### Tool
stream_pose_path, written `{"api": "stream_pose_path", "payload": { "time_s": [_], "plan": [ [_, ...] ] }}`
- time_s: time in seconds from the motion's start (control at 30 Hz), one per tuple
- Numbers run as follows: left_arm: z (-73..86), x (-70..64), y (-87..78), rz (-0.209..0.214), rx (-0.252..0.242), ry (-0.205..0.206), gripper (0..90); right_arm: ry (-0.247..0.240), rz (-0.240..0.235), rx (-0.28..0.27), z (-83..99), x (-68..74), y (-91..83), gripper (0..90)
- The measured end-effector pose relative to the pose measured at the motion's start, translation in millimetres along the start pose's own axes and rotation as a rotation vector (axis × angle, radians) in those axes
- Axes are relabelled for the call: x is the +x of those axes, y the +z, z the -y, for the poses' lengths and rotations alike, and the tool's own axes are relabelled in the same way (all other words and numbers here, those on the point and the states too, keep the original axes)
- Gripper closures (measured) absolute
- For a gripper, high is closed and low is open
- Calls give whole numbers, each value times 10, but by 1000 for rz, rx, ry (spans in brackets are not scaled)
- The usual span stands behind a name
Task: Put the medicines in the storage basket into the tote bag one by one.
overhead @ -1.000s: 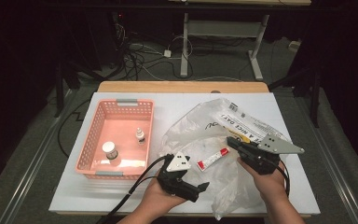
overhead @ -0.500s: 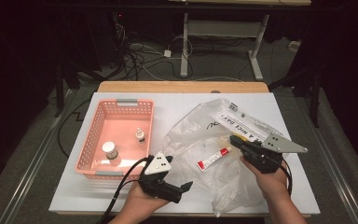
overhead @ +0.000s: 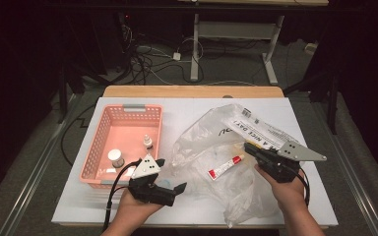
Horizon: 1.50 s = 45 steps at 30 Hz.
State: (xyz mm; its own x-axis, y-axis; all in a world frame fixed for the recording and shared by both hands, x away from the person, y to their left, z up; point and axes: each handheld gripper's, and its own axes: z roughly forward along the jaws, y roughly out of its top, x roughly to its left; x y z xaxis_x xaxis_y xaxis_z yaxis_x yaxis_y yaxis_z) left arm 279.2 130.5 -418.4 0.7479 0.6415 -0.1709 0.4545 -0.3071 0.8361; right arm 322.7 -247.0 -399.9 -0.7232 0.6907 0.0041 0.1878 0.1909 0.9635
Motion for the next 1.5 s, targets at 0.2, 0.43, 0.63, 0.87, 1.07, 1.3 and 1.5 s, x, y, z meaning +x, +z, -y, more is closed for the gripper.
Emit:
{"api": "stream_pose_path", "payload": {
  "time_s": [0.2,0.43,0.63,0.87,1.07,1.3,1.5],
  "plan": [
    [13,146,-58,-57,0,-20,0,-2,-4,-4,-6,12,5,900],
    [30,306,-133,-107,4,-40,0,-7,-5,-6,-15,23,1,900],
    [38,418,-212,-150,6,-54,0,-9,-6,-8,-17,20,-6,900],
    [54,549,-313,-197,10,-84,0,-9,-6,-9,-20,18,-13,900],
    [91,685,-393,-237,20,-111,0,-10,-7,-14,-19,11,-10,900],
    [113,789,-486,-275,33,-134,0,-4,-5,-15,-19,3,-22,900],
    [163,933,-641,-317,26,-168,0,-2,-7,-15,-18,5,-21,900]
  ]
}}
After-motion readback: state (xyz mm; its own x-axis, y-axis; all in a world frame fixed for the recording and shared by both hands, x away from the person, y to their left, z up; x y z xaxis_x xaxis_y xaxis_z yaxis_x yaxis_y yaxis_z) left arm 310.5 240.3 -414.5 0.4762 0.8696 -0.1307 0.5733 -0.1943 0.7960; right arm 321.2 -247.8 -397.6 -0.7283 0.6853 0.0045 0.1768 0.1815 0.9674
